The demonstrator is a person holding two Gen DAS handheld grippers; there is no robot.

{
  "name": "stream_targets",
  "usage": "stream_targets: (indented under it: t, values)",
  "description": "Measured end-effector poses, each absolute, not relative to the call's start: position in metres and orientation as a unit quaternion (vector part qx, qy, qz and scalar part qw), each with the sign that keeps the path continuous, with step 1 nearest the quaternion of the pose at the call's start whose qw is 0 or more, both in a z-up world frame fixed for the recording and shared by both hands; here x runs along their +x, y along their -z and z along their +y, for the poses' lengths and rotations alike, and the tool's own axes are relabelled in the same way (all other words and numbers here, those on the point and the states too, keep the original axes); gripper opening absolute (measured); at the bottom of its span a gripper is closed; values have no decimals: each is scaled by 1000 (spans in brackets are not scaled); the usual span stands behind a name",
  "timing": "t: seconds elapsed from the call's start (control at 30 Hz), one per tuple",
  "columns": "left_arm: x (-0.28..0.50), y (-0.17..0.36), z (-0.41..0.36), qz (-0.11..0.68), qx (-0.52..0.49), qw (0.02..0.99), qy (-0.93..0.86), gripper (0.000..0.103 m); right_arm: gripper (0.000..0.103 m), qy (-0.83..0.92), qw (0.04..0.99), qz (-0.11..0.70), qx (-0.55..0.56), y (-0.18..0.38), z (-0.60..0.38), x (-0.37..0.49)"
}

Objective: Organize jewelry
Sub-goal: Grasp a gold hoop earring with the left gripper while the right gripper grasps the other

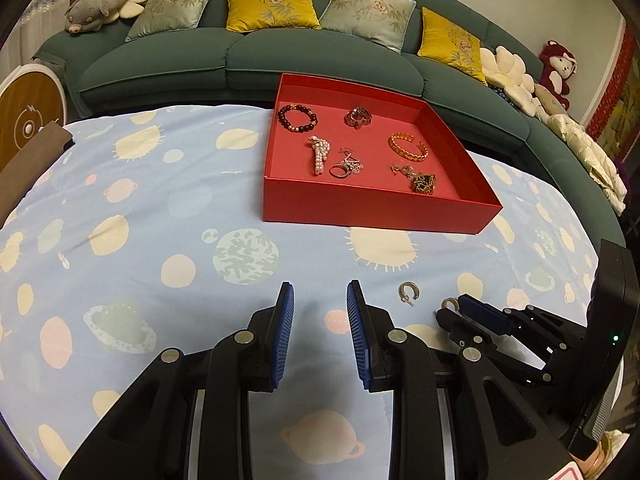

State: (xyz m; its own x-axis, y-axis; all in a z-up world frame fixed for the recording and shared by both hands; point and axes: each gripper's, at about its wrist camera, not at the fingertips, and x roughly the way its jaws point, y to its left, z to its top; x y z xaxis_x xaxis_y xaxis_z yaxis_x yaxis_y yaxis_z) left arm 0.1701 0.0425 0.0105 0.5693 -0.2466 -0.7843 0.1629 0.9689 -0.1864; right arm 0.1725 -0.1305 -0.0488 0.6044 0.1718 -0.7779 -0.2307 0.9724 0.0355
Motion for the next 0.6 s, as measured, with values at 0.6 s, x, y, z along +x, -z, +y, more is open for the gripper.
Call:
stream_targets:
  t: [0.6]
  values:
    - [189, 30, -23, 476, -28, 864, 162, 36, 16, -108, 898, 426, -6, 30, -156, 161]
